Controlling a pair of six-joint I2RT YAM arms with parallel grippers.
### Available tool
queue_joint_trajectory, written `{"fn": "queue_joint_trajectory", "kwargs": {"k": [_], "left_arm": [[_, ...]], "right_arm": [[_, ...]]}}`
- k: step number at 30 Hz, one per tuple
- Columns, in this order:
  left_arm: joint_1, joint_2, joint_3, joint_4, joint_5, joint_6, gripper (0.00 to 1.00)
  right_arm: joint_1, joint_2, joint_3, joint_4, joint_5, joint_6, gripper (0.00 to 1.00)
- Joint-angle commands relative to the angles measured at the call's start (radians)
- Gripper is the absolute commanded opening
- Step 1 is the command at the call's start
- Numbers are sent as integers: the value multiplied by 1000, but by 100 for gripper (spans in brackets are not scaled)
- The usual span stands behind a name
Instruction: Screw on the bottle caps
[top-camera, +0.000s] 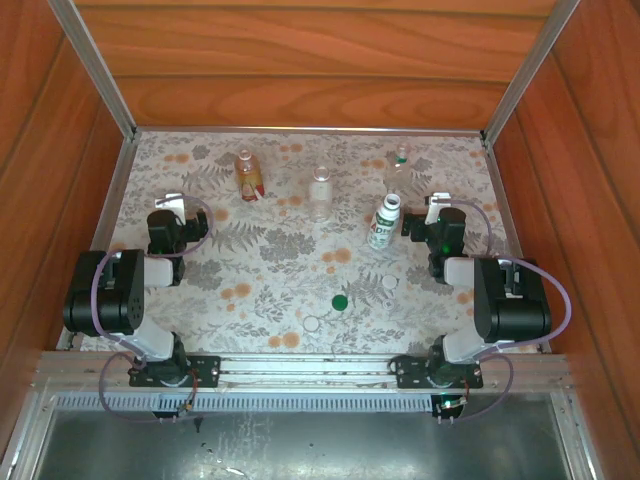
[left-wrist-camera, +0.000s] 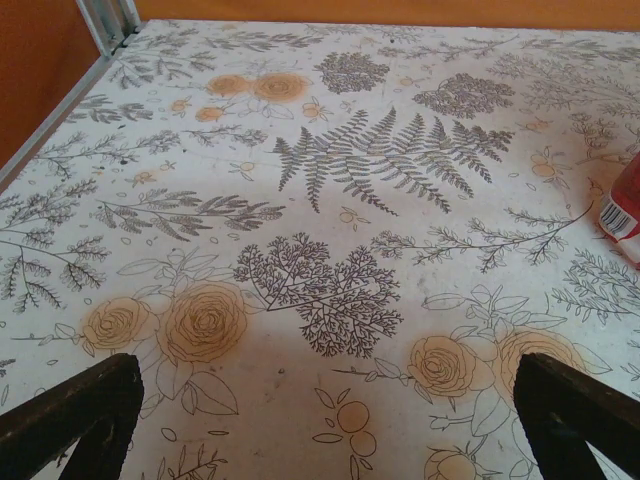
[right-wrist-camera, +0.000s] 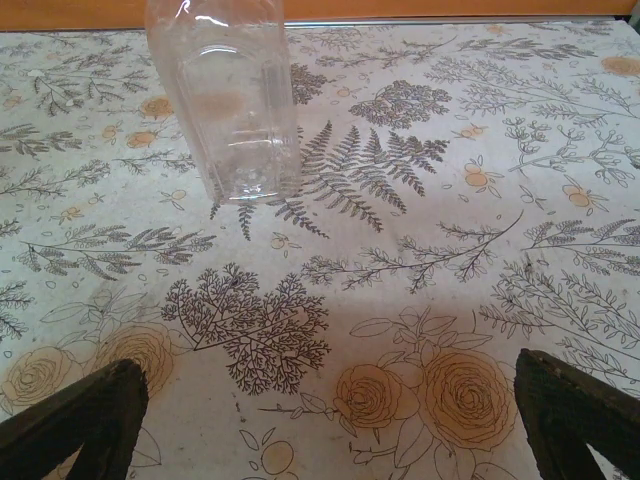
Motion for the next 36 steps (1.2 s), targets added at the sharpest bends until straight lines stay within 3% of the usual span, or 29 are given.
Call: {"fn": "queue_joint_trajectory", "kwargs": {"k": [1, 24, 30, 36], "left_arm": [[6, 0, 10, 21, 6, -1, 100], [5, -8, 6, 21, 7, 3, 100], [-26, -157, -51, 18, -26, 30, 100], [-106, -418, -106, -63, -56, 94, 100]], "right_arm": [[-7, -1, 17, -1, -13, 10, 100], [-7, -15, 9, 15, -4, 14, 100], [-7, -235, 31, -218, 47, 30, 100], [6, -446, 149, -529, 23, 116, 100]]}}
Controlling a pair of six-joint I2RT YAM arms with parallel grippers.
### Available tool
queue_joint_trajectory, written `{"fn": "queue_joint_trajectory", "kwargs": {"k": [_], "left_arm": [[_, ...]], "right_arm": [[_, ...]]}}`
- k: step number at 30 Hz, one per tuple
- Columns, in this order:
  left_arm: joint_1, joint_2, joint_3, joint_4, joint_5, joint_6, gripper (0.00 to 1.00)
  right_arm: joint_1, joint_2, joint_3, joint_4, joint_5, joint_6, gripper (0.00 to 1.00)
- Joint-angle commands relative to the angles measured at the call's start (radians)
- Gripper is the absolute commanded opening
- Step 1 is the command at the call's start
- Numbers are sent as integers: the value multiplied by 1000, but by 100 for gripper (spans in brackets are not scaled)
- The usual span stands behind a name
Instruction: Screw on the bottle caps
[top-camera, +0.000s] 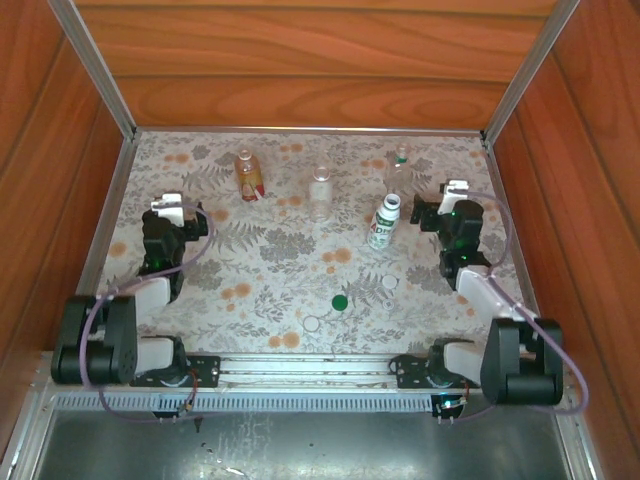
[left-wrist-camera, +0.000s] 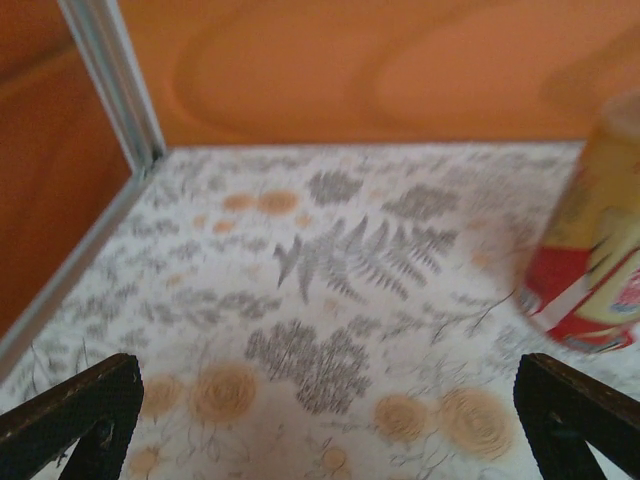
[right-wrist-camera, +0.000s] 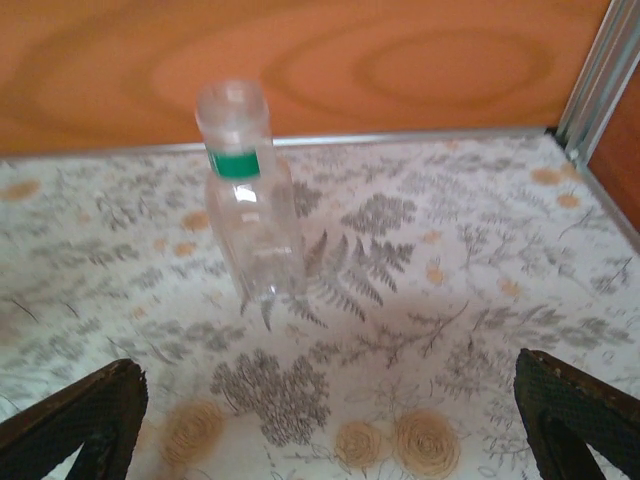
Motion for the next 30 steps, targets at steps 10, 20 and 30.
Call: {"fn": "queue_joint_trajectory", "kwargs": {"k": [10, 20, 30], "left_arm": [[-254, -362, 119, -356, 188, -22, 100], [-488, -87, 272, -346, 367, 27, 100], [-590, 58, 324, -261, 389, 11, 100]], "right_arm": [[190, -34, 441, -767, -48, 45, 100], [333, 131, 620, -958, 60, 19, 87], [334, 203, 650, -985, 31, 35, 66]]}}
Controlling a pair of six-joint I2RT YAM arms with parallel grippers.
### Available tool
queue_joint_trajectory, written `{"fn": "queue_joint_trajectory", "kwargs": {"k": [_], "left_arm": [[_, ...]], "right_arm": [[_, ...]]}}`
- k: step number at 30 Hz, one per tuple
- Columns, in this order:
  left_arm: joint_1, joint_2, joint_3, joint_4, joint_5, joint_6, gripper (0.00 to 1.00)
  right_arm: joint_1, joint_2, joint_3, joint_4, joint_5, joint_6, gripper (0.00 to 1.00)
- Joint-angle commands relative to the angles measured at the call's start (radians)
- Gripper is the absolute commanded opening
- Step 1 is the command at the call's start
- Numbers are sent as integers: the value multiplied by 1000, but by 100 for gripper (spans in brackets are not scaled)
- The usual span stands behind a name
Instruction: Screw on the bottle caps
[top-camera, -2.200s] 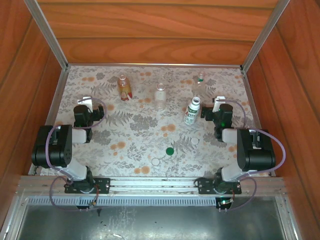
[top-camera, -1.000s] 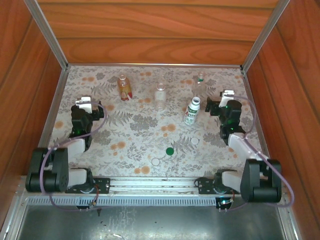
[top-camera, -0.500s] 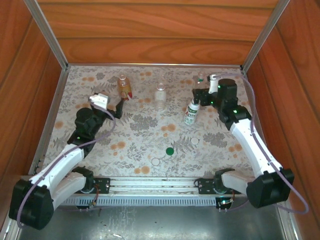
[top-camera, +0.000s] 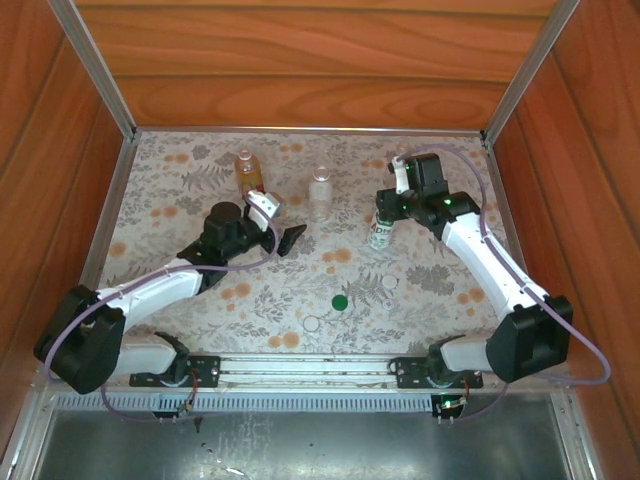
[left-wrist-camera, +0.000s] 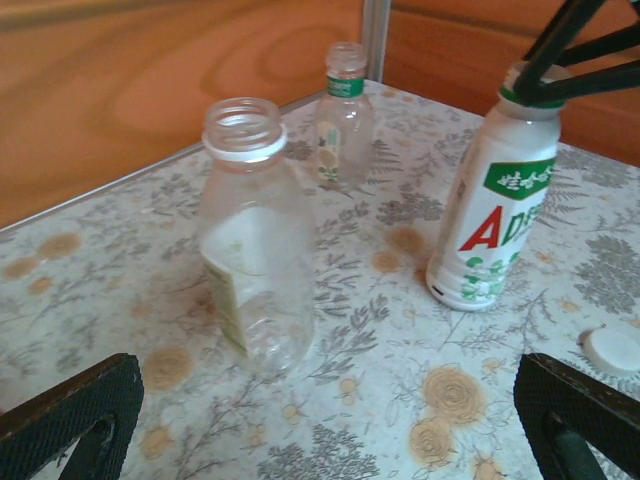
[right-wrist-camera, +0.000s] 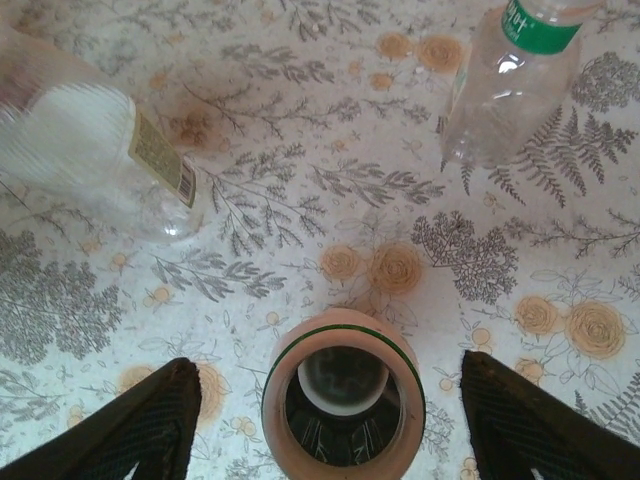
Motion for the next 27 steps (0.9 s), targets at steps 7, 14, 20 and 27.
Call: {"fn": "queue_joint_trajectory", "kwargs": {"k": [7, 14, 20, 27], "left_arm": [[-32, 41, 9, 93, 26, 11, 100], [-34, 66, -13, 148, 36, 0, 100], [-33, 116, -96, 324, 2, -19, 100], [-21, 135, -185, 449, 35, -14, 100]], "right_arm": [[2, 27, 35, -33, -5, 9, 48], [14, 9, 46, -50, -14, 4, 39], [79, 3, 74, -45, -75, 35, 39], [234, 57, 120, -14, -111, 85, 39]]}}
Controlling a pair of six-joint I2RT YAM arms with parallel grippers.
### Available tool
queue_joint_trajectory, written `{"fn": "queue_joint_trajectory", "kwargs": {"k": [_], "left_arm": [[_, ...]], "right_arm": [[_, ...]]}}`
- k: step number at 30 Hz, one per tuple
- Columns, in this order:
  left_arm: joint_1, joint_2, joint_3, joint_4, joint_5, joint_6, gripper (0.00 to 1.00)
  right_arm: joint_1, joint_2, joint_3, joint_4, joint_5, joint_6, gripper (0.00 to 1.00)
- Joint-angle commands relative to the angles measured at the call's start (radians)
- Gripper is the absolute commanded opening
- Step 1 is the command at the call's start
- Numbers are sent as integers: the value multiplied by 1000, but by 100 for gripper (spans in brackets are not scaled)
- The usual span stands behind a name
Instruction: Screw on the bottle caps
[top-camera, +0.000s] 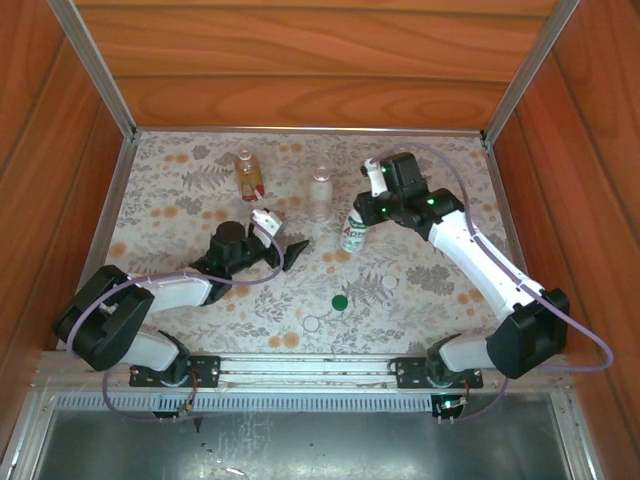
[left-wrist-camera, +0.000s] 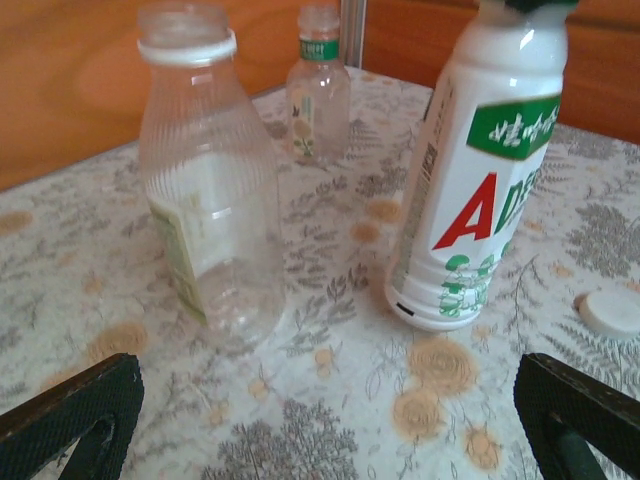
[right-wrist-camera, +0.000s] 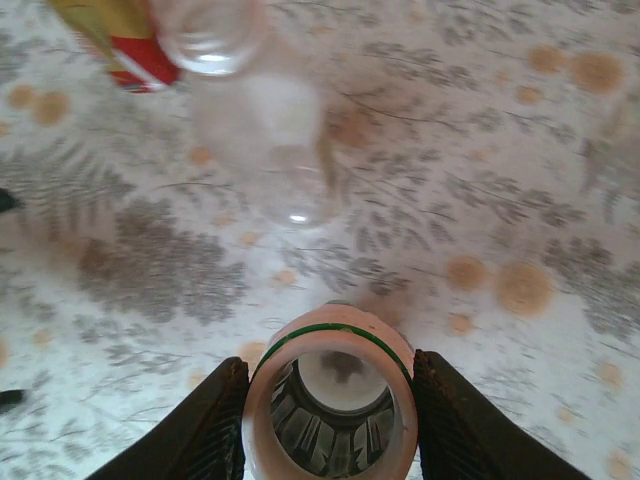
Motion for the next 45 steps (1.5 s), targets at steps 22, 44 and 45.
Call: {"fn": "queue_joint_trajectory", "kwargs": {"k": [22, 44, 45], "left_arm": [[29, 339, -13, 580, 224, -81, 91], [29, 471, 110, 579, 300, -99, 63], [29, 472, 110, 579, 301, -98, 63]], "right_arm": [[257, 244, 151, 33, 46, 20, 40], [262, 217, 117, 49, 65, 52, 42], [262, 212, 114, 53, 63, 54, 44]]}}
